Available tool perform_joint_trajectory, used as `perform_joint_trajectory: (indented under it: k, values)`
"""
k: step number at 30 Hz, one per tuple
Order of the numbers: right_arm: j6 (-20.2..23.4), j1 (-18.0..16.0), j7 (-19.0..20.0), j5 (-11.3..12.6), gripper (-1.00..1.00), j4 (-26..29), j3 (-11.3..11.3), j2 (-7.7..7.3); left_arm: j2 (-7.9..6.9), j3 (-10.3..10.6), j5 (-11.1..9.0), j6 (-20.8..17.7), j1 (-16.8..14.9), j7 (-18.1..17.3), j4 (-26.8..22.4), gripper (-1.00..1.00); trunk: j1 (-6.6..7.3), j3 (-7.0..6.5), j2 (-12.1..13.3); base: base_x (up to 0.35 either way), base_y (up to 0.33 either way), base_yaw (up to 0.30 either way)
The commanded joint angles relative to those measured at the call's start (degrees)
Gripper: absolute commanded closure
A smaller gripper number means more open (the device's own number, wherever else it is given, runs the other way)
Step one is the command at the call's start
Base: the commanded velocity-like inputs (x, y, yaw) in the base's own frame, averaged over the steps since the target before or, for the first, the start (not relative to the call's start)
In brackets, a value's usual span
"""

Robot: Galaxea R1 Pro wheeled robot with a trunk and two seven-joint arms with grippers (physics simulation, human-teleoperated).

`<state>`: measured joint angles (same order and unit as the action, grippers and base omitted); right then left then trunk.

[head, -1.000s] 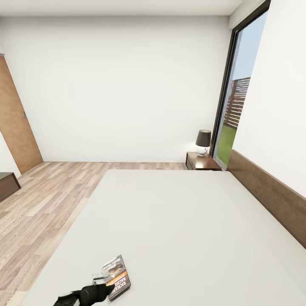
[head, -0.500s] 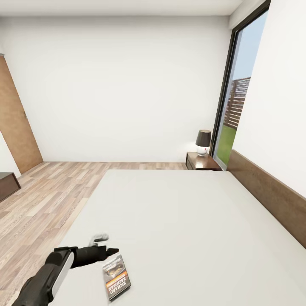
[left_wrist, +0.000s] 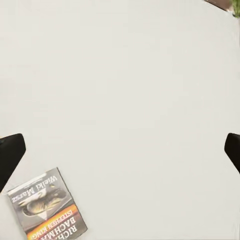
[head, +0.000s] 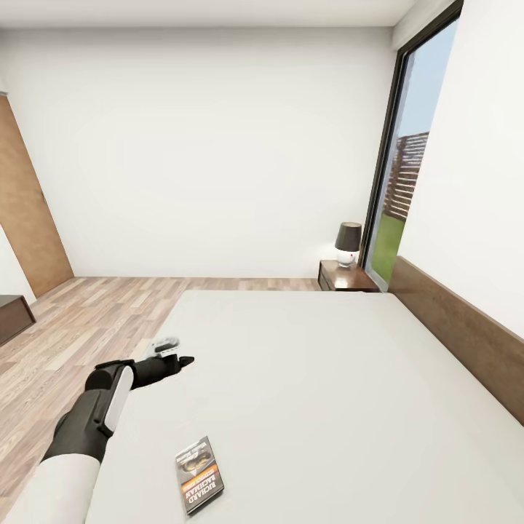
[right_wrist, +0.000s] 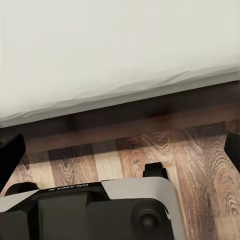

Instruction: In the bedroom, move the book from the bed onto either nightstand, and place the two sandals side by side next to the bed.

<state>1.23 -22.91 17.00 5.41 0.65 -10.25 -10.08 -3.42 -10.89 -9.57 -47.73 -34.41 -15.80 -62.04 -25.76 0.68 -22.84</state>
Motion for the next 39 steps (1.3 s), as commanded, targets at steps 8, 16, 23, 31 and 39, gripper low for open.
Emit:
perform_joint_trajectory:
  k: [8, 16, 23, 31, 39]
  values:
    - [0.73, -0.03, 0.38, 0.42, -1.0, 0.03, -0.12, -0.02, 2.48, -1.88, -1.5, 6.77, -1.1, 8.1, -0.88, -1.0, -0.03, 0.07, -0.08, 0.0, 0.0, 0.0]
    - [0.82, -0.03, 0.4, 0.42, -1.0, 0.05, -0.12, -0.02, 7.23, -1.94, -1.34, 14.2, -1.26, 14.6, 5.24, -1.0, -0.03, 0.41, -0.08, 0.0, 0.0, 0.0]
    - [0.86, -0.03, 0.4, 0.48, -1.0, 0.05, -0.12, -0.07, 8.24, -1.73, -1.24, 14.66, -1.27, 16.34, 8.75, -1.0, -0.03, 1.02, -0.08, 0.0, 0.0, 0.0]
    - [0.82, -0.03, 0.4, 0.71, -1.0, 0.05, -0.12, -0.11, 8.06, -1.78, -1.16, 14.79, -1.27, 16.25, 10.77, -1.0, -0.03, 1.74, -0.08, 0.0, 0.0, 0.0]
    - [0.79, -0.03, 0.4, 0.59, -1.0, 0.05, -0.12, -0.11, 8.07, -1.77, -1.2, 14.77, -1.29, 16.23, 10.88, -1.0, -0.03, 2.46, -0.08, 0.0, 0.0, 0.0]
